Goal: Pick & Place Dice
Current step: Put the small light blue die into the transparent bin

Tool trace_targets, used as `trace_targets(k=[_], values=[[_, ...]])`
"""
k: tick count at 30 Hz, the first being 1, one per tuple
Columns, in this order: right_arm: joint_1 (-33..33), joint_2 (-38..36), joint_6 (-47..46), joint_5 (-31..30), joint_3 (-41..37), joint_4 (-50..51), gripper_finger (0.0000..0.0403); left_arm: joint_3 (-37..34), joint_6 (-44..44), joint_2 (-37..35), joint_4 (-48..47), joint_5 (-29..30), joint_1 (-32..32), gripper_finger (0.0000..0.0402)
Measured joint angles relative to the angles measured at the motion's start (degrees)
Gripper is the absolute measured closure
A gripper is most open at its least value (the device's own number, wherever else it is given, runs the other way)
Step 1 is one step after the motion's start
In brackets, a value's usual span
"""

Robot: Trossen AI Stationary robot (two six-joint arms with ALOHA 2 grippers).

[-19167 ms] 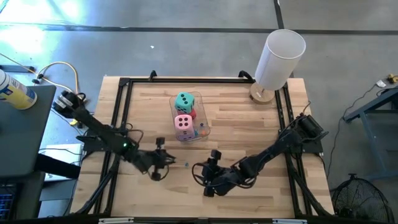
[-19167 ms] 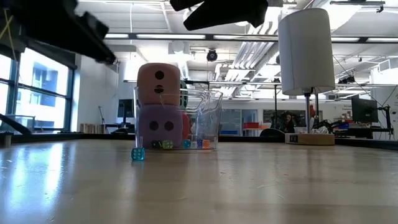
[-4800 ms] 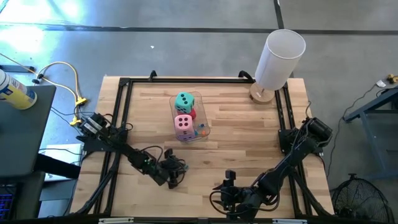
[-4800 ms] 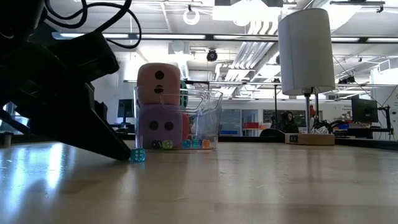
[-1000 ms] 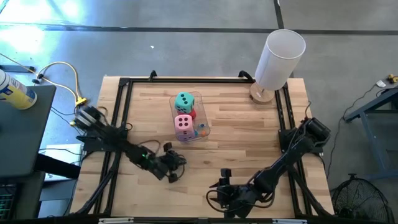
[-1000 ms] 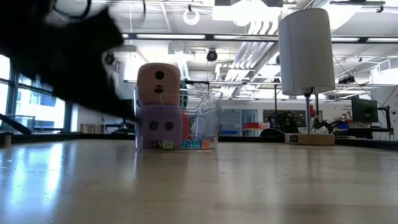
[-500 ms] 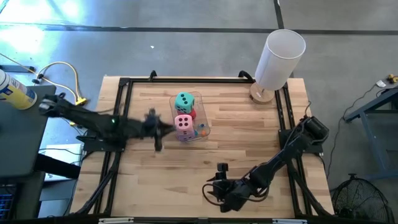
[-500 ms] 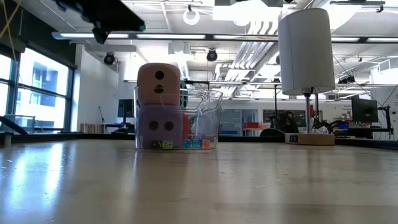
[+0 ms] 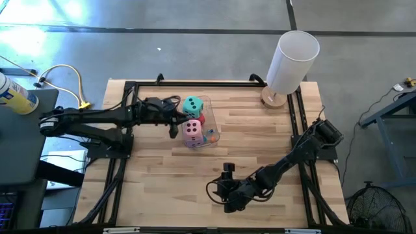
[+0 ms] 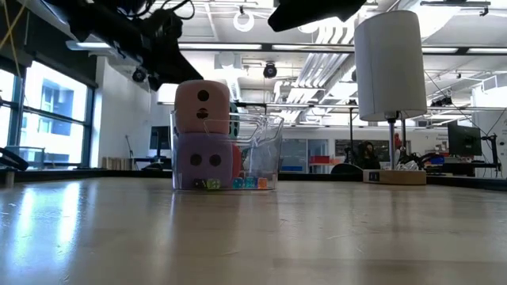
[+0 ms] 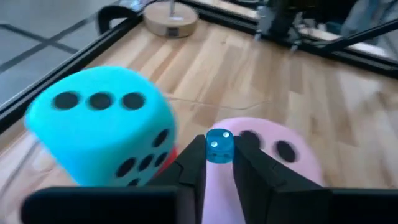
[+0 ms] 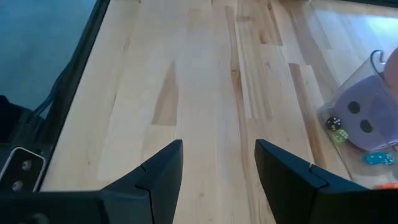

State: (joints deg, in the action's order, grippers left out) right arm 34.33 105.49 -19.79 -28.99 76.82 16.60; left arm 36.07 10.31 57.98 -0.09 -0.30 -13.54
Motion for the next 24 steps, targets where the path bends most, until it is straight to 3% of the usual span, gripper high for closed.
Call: trace_targets(k=[7,24], values=[[0.0,0.0,-1.6,0.8,0.0,-0.1,0.0211,0.0,0.4,0.3,0.4,0.4,0.0,0.0292],[0.3,0.0,-1.5,0.9,0.0,-0.1,0.0211,0.0,-1.4,1.9,0.3,1.1,1.1,0.0284]])
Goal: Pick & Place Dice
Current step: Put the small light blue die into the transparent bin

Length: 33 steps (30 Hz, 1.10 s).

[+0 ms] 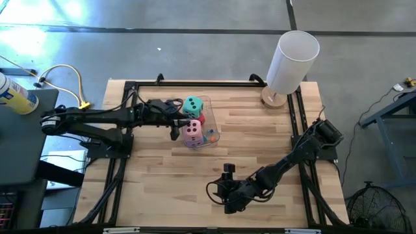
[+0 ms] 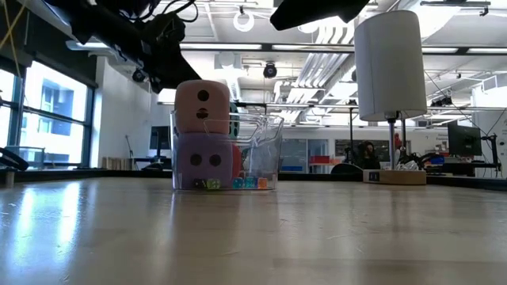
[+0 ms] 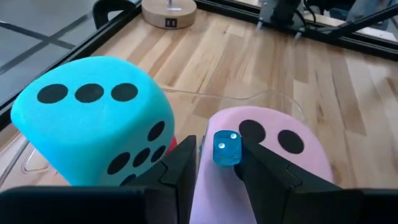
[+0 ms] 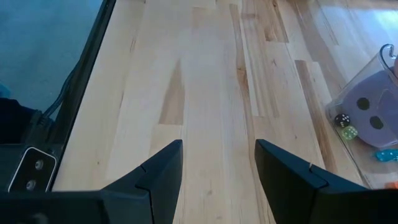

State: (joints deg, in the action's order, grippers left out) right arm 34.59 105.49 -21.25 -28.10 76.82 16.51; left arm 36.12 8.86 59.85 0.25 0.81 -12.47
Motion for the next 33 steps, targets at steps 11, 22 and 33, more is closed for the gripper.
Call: trace_targets(k=[11,22,33], values=[[0.0,0.0,-0.1,0.0,0.0,0.0,0.0211,0.0,-0.1,1.1,0.2,-0.3,0.2,0.0284],[0.0,0.0,-0.1,0.0,0.0,0.0,0.0211,0.1,-3.8,1.2,3.8,4.4,1.3,0.0284],[0.0,0.0,-1.0,0.0,0.0,0.0,0.0211,0.1,-4.4,-0.9,4.0,6.4,3.0,0.0284]])
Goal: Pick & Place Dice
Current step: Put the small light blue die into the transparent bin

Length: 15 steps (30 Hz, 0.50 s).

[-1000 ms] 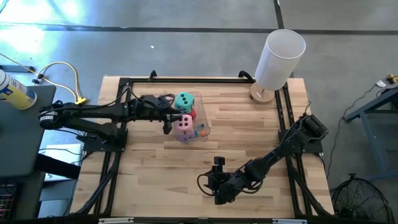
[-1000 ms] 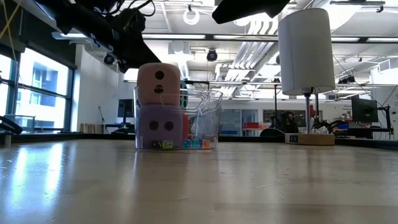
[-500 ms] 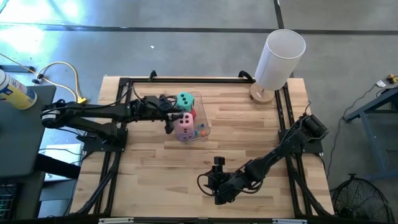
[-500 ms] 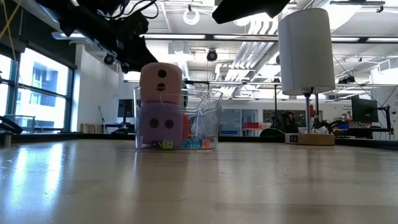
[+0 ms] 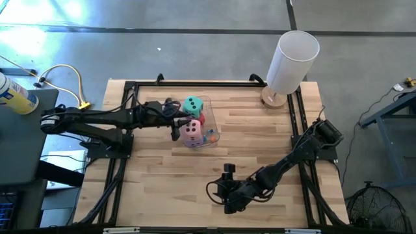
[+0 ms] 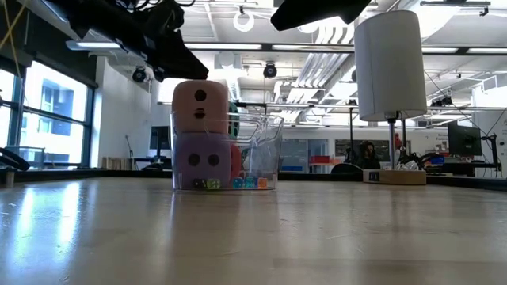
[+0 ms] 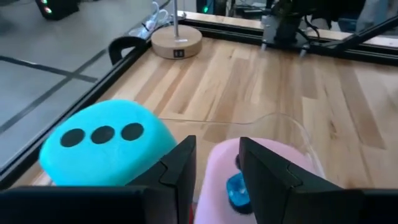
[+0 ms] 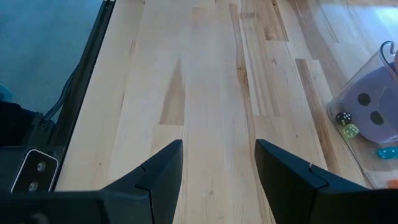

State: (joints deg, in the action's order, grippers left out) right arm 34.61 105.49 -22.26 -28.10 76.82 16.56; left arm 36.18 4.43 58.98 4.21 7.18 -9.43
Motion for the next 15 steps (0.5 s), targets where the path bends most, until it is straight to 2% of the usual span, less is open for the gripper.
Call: trace_targets(k=[5,11,15], values=[[0.0,0.0,0.1,-0.1,0.0,0.0,0.0211,0.0,-2.2,-1.3,1.3,0.6,0.8,0.0284],[0.0,0.0,0.5,-0.2,0.0,0.0,0.0211,0.0,-3.7,-6.2,0.2,0.4,5.6,0.0284],[0.0,0.0,0.6,-0.3,0.0,0.0,0.0211,0.0,-1.5,-6.9,-3.0,-2.6,9.3,0.0287]])
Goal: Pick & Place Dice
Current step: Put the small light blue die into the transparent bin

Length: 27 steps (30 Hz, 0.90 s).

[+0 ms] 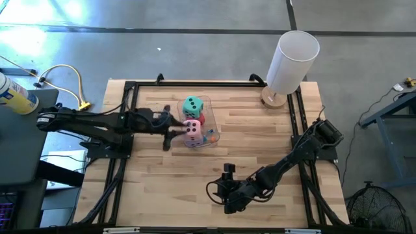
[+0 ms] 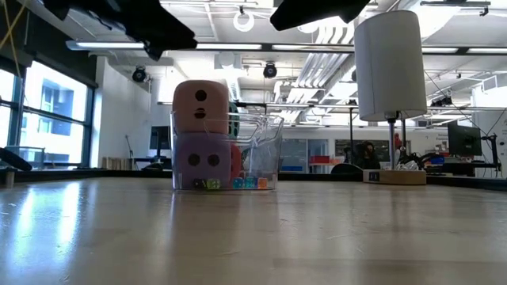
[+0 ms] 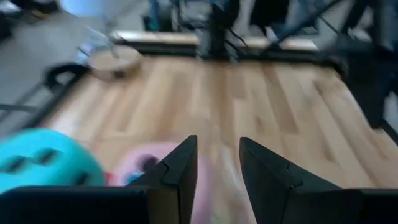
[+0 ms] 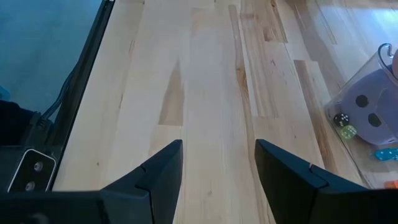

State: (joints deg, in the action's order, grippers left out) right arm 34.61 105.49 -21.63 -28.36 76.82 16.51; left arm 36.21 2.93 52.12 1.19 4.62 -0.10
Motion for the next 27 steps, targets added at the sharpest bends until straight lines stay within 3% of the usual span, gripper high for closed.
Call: trace_targets(k=[6,14,20,27], values=[[0.0,0.0,0.0,0.0,0.0,-0.1,0.0211,0.0,-0.6,5.1,-0.7,0.9,1.6,0.03],[0.0,0.0,0.5,0.0,0.0,-0.2,0.0211,0.0,1.4,6.8,-0.1,4.2,-4.2,0.0305],[0.2,0.0,0.4,0.1,0.0,-0.1,0.0211,0.0,3.0,6.8,-0.1,-0.3,-7.9,0.0305],[0.3,0.0,0.4,0.2,0.0,-0.1,0.0211,0.0,-0.8,6.4,0.3,-4.4,-6.4,0.0305]])
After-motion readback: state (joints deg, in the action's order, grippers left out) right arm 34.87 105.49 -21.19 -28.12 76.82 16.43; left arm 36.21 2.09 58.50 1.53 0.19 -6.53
